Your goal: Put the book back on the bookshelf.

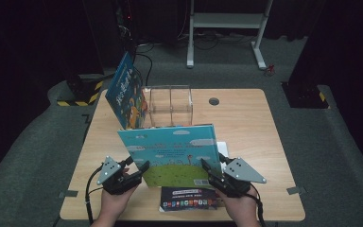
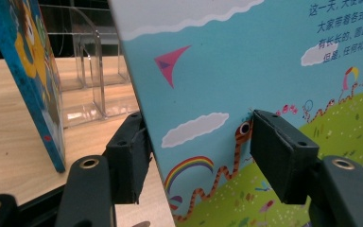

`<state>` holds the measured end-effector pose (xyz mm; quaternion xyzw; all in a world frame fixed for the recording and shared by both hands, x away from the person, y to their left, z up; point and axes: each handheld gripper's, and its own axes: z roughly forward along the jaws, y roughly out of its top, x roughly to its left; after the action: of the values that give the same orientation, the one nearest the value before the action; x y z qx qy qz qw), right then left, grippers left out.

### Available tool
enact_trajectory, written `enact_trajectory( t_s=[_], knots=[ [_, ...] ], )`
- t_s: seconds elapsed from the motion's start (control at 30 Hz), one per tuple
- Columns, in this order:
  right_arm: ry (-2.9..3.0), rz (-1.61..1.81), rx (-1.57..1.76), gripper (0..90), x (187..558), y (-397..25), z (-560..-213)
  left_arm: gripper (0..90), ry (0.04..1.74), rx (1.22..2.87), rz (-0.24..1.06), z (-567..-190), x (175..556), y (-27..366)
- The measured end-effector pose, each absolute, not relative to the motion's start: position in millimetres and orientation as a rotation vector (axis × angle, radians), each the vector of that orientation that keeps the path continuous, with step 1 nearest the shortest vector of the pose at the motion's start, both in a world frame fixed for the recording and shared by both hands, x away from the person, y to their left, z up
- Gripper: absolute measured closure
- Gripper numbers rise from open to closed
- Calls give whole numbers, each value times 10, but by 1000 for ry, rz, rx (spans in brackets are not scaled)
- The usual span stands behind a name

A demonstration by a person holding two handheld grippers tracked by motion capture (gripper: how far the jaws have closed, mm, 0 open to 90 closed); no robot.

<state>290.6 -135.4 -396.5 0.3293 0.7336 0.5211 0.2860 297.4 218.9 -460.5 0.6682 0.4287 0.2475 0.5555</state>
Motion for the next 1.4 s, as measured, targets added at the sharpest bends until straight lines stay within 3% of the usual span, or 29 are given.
enact_trajectory(
  t_s=[0.57, 1.4],
  knots=[
    [1896, 1373, 862, 497, 3148, -1332, -3891, 398, 998, 1556, 607, -4571, 3291, 2132],
    [1852, 1375, 834, 484, 3297, -1328, -3953, 394, 966, 1545, 650, -4654, 3468, 2110]
  ],
)
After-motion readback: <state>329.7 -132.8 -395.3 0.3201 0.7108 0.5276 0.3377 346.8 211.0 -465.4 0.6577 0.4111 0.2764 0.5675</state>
